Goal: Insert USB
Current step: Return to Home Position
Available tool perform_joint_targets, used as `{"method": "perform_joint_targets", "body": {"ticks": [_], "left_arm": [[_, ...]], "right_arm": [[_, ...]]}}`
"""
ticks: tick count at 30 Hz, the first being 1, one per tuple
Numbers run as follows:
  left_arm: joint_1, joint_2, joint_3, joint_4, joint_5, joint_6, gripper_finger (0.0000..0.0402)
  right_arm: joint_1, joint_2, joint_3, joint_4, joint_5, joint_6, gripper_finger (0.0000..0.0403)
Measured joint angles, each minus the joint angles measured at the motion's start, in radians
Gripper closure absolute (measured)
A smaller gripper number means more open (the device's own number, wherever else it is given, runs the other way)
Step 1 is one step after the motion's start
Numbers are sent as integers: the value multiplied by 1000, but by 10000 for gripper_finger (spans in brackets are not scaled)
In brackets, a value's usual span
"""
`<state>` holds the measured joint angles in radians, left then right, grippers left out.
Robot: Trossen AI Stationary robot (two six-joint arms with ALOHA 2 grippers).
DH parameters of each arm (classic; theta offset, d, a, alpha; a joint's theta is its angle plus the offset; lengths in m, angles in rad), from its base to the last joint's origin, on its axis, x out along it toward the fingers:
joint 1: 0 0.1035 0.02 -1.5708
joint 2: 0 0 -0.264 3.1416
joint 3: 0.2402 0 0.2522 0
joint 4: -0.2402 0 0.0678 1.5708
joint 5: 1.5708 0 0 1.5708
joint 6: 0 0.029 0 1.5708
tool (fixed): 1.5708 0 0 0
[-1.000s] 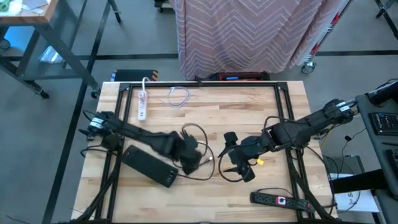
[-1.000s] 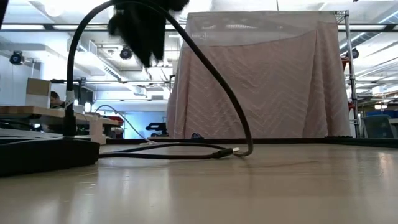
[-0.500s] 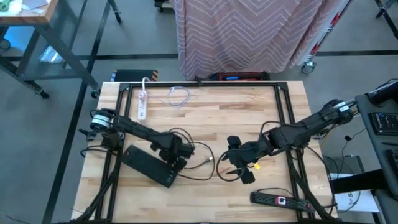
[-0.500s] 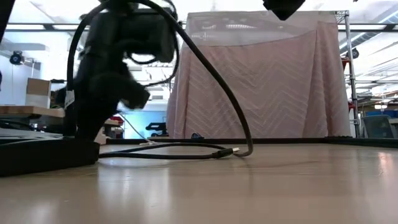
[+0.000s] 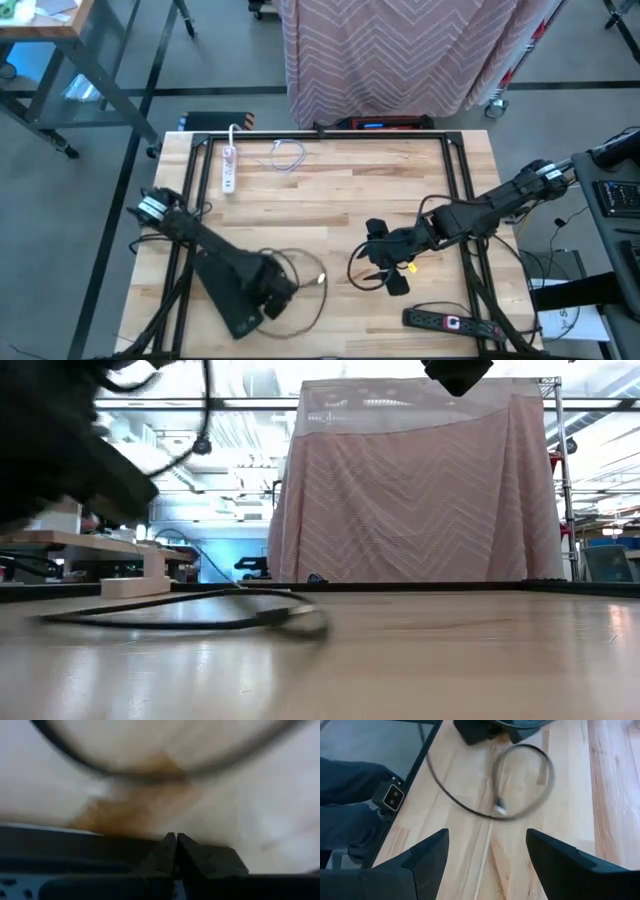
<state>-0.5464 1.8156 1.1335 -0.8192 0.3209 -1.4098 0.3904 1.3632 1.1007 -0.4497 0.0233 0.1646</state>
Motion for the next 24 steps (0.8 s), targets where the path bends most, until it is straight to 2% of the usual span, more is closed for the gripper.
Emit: {"method": "perform_joint_targets", "body": {"ticks": [8, 12, 18, 24], "left_arm": [[-166, 0, 26, -2, 96, -140, 400], [-229, 0, 38, -5, 108, -157, 398], [-233, -3, 57, -18, 29, -162, 399], [-220, -38, 123, -28, 15, -71, 396]], "right_arm": [[0, 0, 0, 35, 0, 0, 136], [0, 0, 0, 42, 0, 0, 130], [0, 0, 0, 51, 1, -6, 130], [5, -2, 11, 92, -34, -23, 134]]}}
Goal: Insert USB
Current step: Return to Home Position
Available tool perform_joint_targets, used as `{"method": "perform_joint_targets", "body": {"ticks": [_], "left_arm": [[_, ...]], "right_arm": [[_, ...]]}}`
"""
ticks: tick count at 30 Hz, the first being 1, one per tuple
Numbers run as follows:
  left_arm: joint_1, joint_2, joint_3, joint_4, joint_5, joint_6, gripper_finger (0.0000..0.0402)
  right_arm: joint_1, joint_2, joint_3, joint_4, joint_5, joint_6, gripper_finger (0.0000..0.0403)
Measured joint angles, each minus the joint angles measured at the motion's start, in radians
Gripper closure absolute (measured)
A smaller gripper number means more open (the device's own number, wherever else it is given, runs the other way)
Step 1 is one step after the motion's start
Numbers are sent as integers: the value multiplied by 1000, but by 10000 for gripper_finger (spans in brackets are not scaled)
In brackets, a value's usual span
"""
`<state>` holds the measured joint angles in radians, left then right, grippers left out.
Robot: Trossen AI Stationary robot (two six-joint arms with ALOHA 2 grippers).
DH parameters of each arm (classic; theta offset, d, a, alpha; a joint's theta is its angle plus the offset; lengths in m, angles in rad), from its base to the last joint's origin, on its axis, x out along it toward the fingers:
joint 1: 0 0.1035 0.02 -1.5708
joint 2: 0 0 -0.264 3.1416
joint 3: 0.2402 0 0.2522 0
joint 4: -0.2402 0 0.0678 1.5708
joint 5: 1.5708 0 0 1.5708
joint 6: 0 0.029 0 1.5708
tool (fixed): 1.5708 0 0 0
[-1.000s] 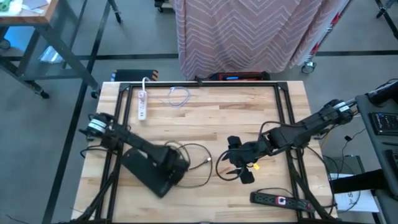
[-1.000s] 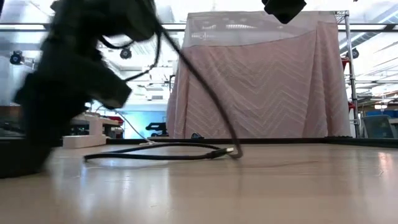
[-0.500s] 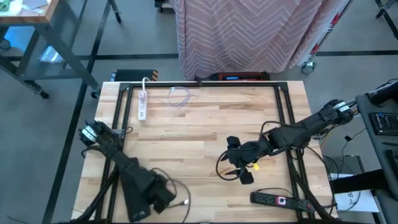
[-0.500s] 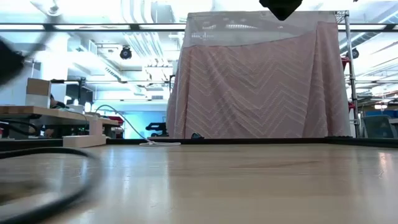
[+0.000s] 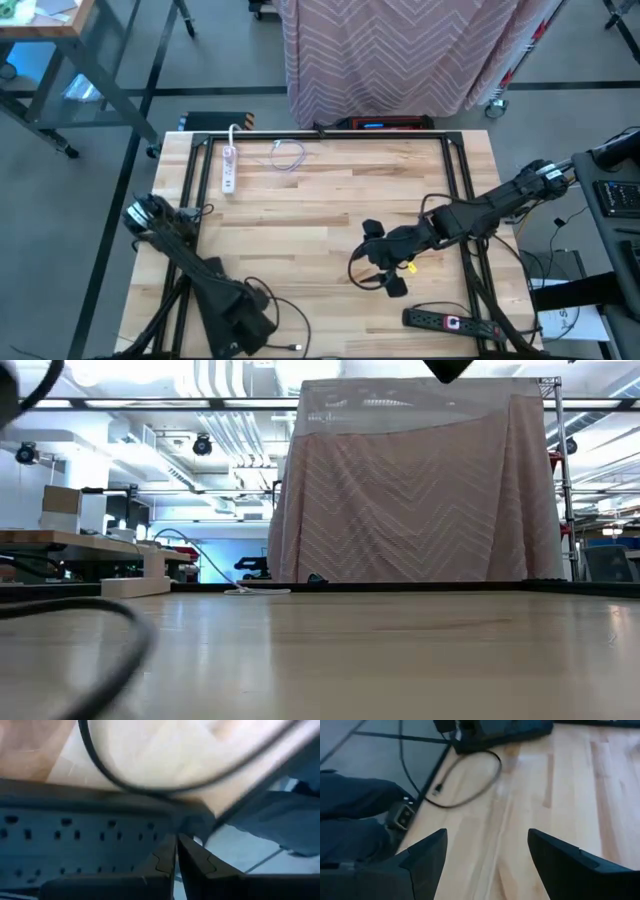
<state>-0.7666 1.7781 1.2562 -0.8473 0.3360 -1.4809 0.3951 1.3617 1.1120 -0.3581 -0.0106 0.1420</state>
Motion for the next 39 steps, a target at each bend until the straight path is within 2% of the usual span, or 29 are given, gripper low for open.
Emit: {"method": "perform_joint_targets", "body": {"ticks": [3, 5, 11, 13, 17, 23, 29, 35, 37, 39], "left_arm": [[2, -38, 26, -42, -21, 20, 393], [3, -72, 46, -74, -74, 30, 393], [4, -202, 75, -169, -429, 109, 393], [6, -252, 75, -163, -499, 170, 393], [9, -348, 71, -162, -529, 302, 393], [9, -456, 65, -129, -585, 399, 393], [9, -514, 81, -123, -588, 410, 393], [9, -532, 104, -120, -588, 431, 393], [9, -532, 105, -115, -618, 508, 393], [9, -532, 105, -108, -706, 657, 393]], "right_arm": [[2, -1, 23, 4, -17, -35, 128], [2, -7, 33, 4, -16, -68, 125], [2, -70, 9, 38, -16, -191, 144], [2, -102, -21, 72, -16, -215, 160], [-1, -202, -90, 101, -14, -223, 197], [-1, -404, -208, 104, 30, -227, 247], [-1, -594, -290, 96, 39, -221, 287], [-2, -688, -291, 98, 38, -221, 312], [-2, -703, -288, 103, 38, -220, 317], [-2, -715, -287, 98, 38, -197, 323]]}}
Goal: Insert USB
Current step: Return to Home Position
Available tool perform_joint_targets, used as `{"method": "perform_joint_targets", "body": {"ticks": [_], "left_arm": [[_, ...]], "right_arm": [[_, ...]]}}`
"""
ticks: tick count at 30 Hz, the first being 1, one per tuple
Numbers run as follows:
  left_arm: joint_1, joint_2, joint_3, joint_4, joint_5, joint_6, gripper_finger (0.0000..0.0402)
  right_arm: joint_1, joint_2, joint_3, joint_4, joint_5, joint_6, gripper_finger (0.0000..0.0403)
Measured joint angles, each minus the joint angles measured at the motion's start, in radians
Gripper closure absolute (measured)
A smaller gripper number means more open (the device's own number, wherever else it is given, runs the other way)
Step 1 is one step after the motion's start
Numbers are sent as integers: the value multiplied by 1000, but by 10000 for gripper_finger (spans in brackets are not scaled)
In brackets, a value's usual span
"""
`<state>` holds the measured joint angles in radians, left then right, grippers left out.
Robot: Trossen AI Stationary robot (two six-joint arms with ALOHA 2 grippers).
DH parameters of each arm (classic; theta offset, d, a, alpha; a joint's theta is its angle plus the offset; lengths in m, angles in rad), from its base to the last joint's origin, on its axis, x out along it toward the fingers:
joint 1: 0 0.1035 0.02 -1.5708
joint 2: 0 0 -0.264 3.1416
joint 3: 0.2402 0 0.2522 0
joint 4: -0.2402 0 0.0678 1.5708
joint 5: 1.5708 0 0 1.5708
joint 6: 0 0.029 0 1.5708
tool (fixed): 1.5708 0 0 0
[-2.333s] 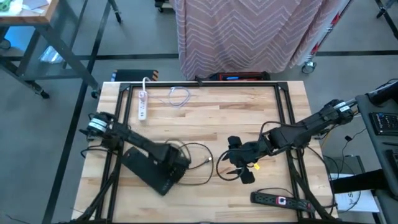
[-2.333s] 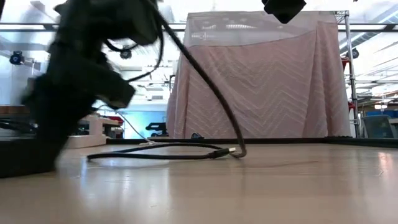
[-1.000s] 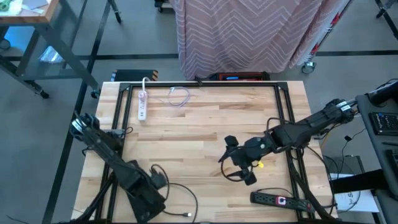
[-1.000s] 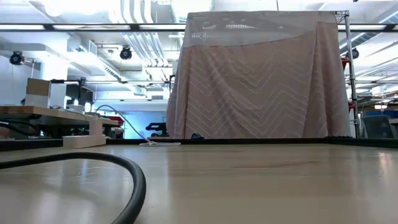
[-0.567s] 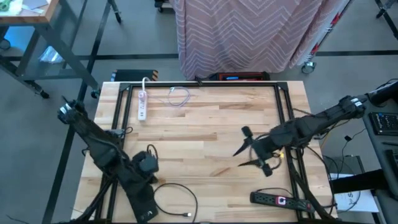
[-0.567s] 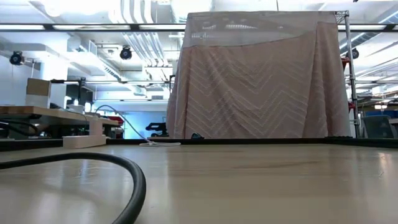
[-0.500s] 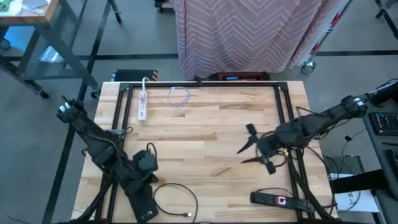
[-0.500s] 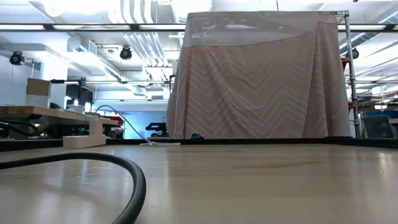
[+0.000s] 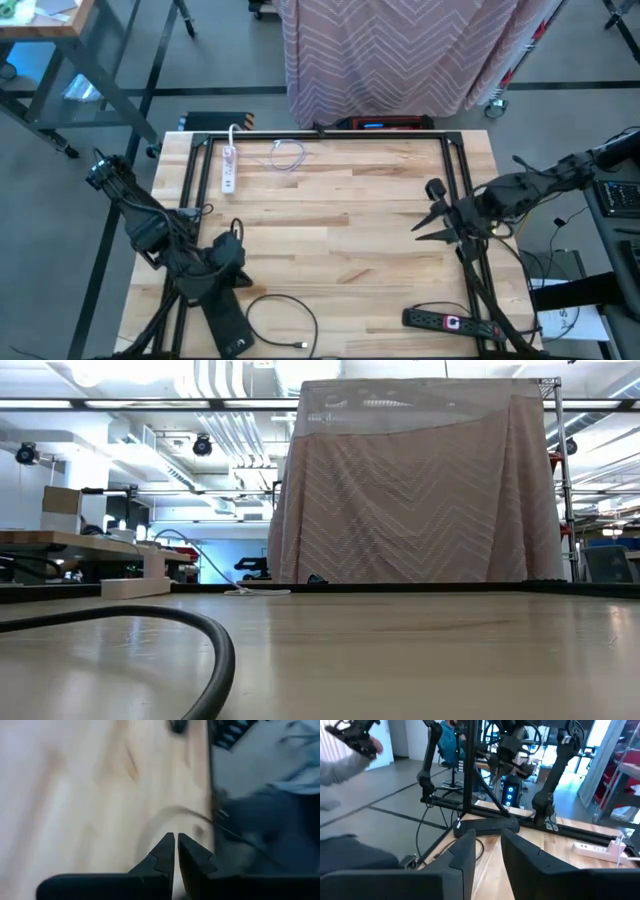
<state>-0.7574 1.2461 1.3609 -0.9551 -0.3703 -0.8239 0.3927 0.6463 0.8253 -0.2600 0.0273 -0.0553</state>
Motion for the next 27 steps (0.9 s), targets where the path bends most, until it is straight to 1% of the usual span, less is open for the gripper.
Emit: {"method": "perform_joint_targets", "body": {"ticks": [3, 4, 5, 7, 8, 10, 12, 15, 17, 20, 22, 24, 27], "left_arm": [[17, -1, 0, 64, -204, 149, 393], [30, -4, 0, 91, -250, 181, 393], [47, -7, 0, 119, -273, 222, 393], [84, -18, 0, 172, -264, 336, 393], [103, -23, 0, 194, -242, 395, 393], [149, -31, 0, 241, -178, 498, 393], [207, -38, 0, 287, -119, 563, 393], [306, -54, 0, 325, -77, 618, 393], [383, -65, 0, 322, -14, 653, 393], [501, -103, 0, 316, 144, 681, 393], [573, -139, 0, 323, 225, 692, 393], [627, -177, 0, 312, 276, 685, 393], [666, -247, -24, 313, 291, 677, 393]], "right_arm": [[-1, -15, 0, -24, 0, 70, 330], [-3, -22, 0, -39, 0, 79, 332], [-5, -32, 0, -57, 0, 84, 334], [-16, -59, 0, -70, 2, 72, 338], [-29, -73, 0, -61, 16, 66, 341], [-63, -100, 0, -38, 77, 72, 345], [-108, -117, 0, -32, 123, 81, 349], [-169, -148, 0, -74, 123, 88, 354], [-204, -171, 0, -90, 123, 89, 355], [-254, -198, 13, -86, 124, 87, 351], [-273, -212, 53, -110, 124, 54, 346], [-280, -231, 104, -173, 126, 0, 341], [-280, -269, 171, -229, 131, -29, 334]]}}
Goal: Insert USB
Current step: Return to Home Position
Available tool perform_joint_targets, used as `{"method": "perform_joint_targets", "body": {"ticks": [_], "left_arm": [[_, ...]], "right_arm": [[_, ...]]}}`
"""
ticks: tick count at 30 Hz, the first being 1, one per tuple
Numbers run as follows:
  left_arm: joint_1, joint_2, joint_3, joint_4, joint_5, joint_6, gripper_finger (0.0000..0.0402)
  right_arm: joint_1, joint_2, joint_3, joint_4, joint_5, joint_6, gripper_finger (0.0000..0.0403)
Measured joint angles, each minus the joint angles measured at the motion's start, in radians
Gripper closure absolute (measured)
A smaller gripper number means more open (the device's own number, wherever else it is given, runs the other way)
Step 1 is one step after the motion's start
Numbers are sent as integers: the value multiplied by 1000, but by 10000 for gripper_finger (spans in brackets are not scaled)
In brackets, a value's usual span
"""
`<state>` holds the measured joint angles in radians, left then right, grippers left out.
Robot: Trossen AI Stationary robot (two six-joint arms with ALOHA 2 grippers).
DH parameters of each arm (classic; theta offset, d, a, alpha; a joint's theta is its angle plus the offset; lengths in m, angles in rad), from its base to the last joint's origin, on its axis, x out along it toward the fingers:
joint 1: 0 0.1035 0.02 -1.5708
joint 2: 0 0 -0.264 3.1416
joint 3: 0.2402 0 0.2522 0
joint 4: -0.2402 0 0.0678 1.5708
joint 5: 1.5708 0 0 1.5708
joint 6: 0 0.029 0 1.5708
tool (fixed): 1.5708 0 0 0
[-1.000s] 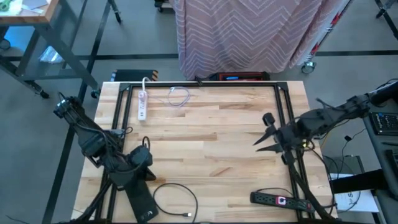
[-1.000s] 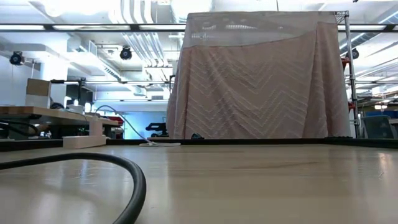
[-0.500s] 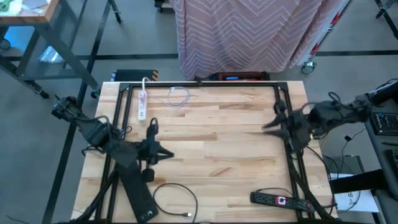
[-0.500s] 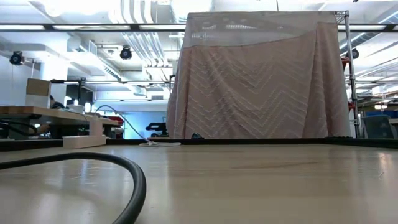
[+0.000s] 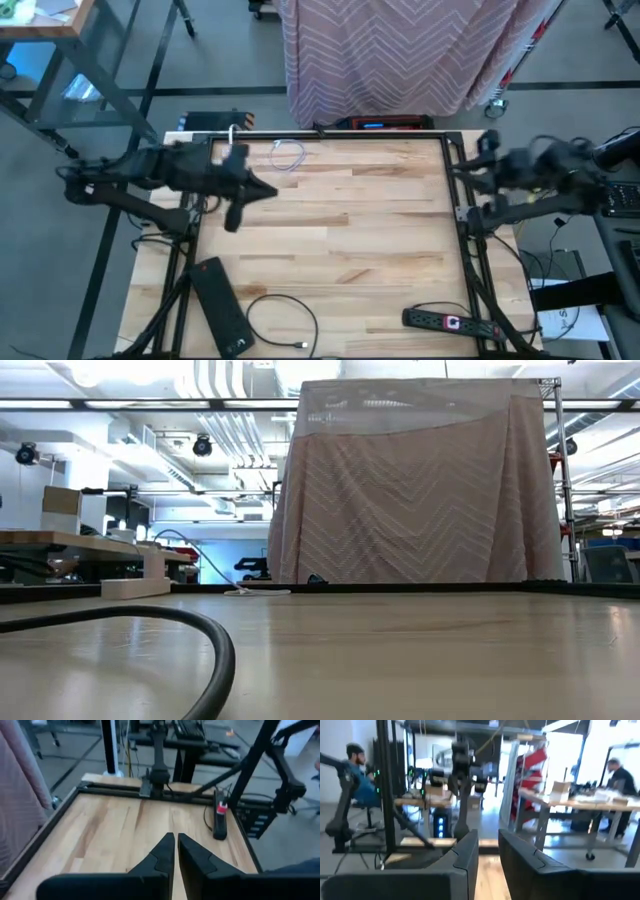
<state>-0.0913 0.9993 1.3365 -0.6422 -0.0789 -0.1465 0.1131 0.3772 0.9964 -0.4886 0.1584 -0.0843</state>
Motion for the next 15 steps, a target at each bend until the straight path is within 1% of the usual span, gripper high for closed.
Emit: {"method": "perform_joint_targets", "body": {"ticks": [3, 7, 11, 15], "left_arm": [[3, -80, -63, 29, -1, 34, 393], [3, -199, -210, 131, 1, 33, 393], [3, -325, -392, 249, 0, 26, 393], [5, -437, -563, 333, 1, 0, 393]], "right_arm": [[0, -54, -3, -11, -20, -2, 329], [0, -138, -50, -33, -36, 11, 324], [0, -242, -142, -18, -36, 32, 320], [0, -344, -246, 56, -37, 32, 322]]}}
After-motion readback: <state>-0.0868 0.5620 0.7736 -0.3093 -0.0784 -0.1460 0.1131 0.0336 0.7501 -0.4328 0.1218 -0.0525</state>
